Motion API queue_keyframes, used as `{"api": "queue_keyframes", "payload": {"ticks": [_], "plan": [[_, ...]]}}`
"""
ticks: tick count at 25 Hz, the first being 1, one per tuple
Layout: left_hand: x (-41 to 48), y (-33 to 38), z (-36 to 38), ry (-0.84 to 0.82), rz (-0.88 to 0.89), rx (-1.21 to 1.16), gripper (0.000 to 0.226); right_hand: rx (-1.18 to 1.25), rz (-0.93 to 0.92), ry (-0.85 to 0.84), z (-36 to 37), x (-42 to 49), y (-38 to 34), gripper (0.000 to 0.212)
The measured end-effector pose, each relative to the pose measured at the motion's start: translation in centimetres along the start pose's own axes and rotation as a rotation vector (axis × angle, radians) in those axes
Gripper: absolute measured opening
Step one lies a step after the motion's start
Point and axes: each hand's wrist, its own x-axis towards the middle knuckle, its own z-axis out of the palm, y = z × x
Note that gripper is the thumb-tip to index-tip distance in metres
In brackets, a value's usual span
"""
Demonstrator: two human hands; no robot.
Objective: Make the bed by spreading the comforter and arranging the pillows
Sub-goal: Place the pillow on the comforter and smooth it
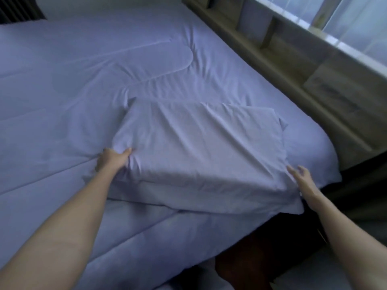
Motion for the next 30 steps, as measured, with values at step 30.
{"api": "queue_keyframes", "payload": {"ticks": [30], "plan": [[-10.7, -0.1, 4.8, -0.058, 0.804, 0.461, 0.070, -1.309, -0.658, -0.356, 25.8, 10.4, -11.7, 0.057]]}}
